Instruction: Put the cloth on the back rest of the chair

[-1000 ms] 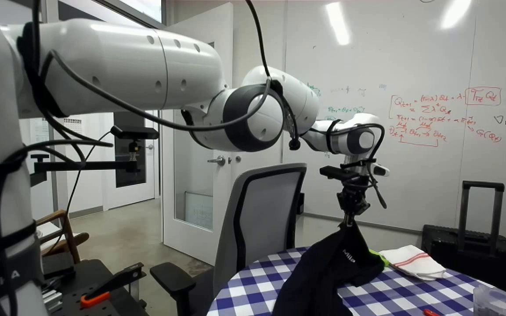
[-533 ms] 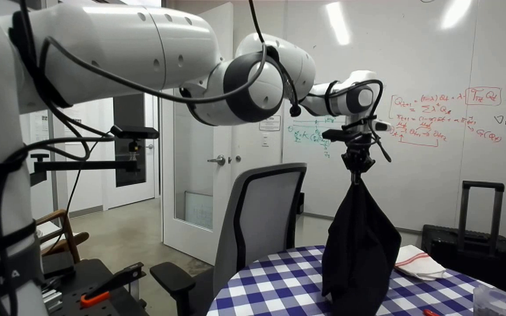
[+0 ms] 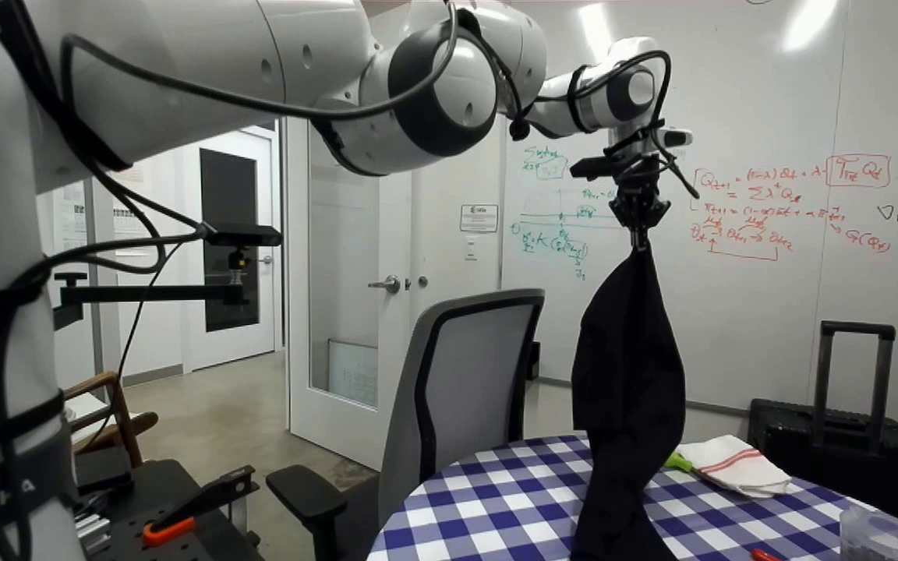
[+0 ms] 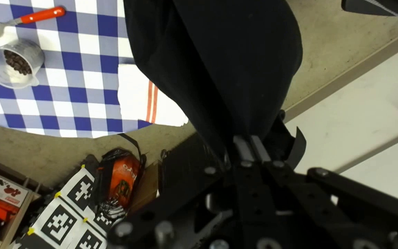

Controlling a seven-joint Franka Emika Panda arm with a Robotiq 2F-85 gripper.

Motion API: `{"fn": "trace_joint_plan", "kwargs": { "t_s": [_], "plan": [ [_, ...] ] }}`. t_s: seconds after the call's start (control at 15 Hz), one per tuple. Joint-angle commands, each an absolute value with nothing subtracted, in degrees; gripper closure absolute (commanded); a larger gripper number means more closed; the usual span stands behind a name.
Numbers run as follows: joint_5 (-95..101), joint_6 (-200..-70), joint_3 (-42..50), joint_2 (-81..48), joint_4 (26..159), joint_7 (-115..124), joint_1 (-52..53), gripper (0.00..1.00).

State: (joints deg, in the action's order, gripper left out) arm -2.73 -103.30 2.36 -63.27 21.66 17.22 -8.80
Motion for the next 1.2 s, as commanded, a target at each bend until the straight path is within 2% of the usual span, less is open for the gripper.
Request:
{"fn": "trace_joint_plan", "kwargs": {
  "t_s": [0.0,0.4,1.13],
  "plan": [
    [-0.9,-102.8,3.9,-59.2,22.6,19.0,-7.5,0.98],
    [3.1,-100.7,6.1,-53.9,25.2,17.6,-2.9,0.98],
    [10.2,-94.7,7.7,-46.8,22.2,13.8,8.7,0.98]
  ]
}}
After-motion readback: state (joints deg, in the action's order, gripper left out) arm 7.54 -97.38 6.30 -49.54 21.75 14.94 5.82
